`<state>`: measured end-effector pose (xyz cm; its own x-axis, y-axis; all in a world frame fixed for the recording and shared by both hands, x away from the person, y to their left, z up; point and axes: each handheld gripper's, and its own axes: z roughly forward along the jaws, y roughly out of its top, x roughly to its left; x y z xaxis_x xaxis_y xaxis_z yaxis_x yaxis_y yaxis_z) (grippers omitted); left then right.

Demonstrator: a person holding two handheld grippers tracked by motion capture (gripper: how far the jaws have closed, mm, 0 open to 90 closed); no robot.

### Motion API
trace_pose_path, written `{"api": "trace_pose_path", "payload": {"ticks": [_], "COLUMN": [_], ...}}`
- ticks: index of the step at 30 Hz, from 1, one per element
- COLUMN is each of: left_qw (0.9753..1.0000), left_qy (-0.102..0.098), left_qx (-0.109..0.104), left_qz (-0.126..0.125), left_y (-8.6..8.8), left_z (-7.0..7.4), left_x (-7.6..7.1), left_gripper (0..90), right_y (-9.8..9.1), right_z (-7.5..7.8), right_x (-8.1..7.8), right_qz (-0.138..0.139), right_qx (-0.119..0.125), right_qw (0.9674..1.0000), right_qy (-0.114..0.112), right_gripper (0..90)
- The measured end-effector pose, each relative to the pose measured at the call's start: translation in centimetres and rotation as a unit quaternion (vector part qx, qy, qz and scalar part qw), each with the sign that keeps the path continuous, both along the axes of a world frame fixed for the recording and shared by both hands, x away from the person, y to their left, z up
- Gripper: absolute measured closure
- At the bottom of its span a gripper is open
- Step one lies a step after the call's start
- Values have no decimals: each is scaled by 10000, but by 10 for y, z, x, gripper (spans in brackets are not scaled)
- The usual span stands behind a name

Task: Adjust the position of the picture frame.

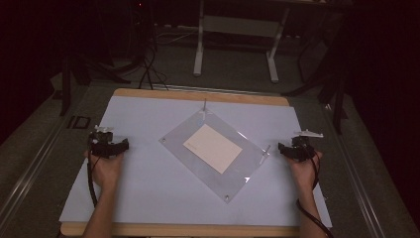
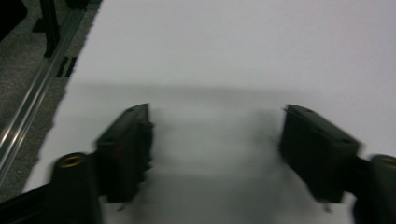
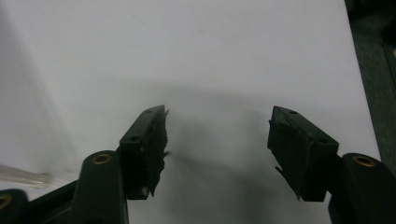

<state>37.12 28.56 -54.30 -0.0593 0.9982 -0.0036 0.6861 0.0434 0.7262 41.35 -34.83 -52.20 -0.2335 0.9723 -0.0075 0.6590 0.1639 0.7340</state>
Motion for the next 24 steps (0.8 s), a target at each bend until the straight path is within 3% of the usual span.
{"api": "trace_pose_path", "payload": {"ticks": [2,4,9,10,12,17,19,22,24], "left_qw": [10000,9999,9986,9968,9953,9909,9892,9865,9808], "left_qy": [-39,-23,-116,-164,-200,-212,-224,-291,-310], "left_qx": [-7,49,-112,-192,-195,-385,-411,-392,-631], "left_qz": [-88,-127,-496,-765,-930,-1271,-1387,-1563,-1817], "left_y": [2,2,0,-5,-9,-18,-22,-28,-30], "left_z": [1,2,6,10,12,19,21,25,27], "left_x": [-2,-2,-3,-3,-3,-1,0,2,4], "left_gripper": [487,495,520,514,516,541,530,525,540], "right_y": [4,5,9,11,12,17,18,14,10], "right_z": [5,6,9,10,11,20,23,27,29], "right_x": [-1,-1,-2,-3,-3,-5,-8,-11,-12], "right_qz": [132,174,368,452,520,761,842,896,897], "right_qx": [2,-5,17,113,184,284,249,412,550], "right_qw": [9999,9998,9993,9989,9985,9967,9961,9951,9944], "right_qy": [-80,-85,-58,-41,-11,-54,-79,-69,-39], "right_gripper": [426,427,430,431,443,484,492,496,495]}}
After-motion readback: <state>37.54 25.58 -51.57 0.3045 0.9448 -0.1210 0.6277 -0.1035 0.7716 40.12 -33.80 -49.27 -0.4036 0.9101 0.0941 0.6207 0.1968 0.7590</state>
